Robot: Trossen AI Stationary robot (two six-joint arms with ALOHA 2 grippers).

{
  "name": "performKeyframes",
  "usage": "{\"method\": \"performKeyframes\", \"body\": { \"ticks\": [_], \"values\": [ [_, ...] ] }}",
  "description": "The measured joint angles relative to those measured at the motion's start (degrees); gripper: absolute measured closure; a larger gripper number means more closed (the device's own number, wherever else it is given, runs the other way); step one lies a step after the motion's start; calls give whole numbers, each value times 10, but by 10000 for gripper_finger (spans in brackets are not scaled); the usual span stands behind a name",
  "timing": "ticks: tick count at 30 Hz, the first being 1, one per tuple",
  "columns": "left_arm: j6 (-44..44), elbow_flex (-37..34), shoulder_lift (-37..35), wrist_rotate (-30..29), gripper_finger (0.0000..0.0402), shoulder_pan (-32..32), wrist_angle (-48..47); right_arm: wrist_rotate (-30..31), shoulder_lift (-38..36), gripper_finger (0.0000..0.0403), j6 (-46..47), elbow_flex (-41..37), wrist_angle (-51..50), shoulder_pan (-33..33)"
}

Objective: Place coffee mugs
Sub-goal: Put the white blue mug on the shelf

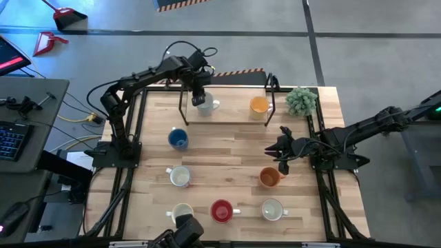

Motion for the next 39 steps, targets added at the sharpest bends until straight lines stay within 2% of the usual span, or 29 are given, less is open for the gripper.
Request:
{"method": "performKeyframes", "body": {
  "ticks": [22,28,39],
  "values": [
    [5,-6,0,0,373,-2,5,0,0,359,0,0,-5,0],
    [2,-6,0,-26,370,-2,1,0,0,359,0,0,-8,0],
    [-1,-6,0,-29,369,-2,-2,-12,0,359,11,0,-14,0]
  ]
}}
